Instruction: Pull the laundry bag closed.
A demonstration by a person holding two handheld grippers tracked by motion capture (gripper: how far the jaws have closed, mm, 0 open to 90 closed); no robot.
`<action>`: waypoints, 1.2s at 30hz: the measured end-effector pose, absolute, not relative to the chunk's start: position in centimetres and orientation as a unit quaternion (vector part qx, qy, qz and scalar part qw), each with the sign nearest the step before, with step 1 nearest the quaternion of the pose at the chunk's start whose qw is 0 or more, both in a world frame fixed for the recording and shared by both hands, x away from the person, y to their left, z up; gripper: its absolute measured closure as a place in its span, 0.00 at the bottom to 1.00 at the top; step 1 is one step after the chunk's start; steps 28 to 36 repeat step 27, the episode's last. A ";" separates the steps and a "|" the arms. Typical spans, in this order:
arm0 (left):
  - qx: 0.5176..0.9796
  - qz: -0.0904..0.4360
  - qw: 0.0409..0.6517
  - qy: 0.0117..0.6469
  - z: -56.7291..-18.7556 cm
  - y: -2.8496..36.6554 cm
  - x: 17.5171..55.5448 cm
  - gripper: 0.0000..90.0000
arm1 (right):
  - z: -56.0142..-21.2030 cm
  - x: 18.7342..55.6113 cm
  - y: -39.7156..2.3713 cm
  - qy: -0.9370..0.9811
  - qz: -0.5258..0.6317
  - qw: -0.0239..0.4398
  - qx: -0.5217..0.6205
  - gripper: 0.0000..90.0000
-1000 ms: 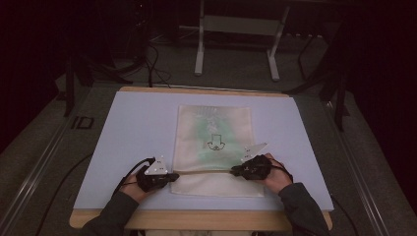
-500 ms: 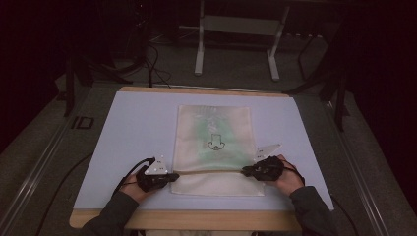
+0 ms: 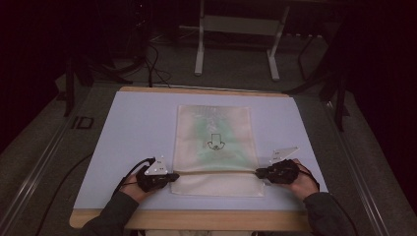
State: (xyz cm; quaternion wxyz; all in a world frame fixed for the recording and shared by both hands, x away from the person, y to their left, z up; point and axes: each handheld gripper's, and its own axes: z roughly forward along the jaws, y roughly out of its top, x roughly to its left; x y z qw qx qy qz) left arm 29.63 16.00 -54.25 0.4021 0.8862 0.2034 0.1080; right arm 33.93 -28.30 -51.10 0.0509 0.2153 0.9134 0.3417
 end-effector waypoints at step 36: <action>0.888 0.124 0.396 0.197 -54.1 15.8 29.3 0.99 | -49.9 34.3 -29.2 0.846 0.440 0.093 0.286 0.72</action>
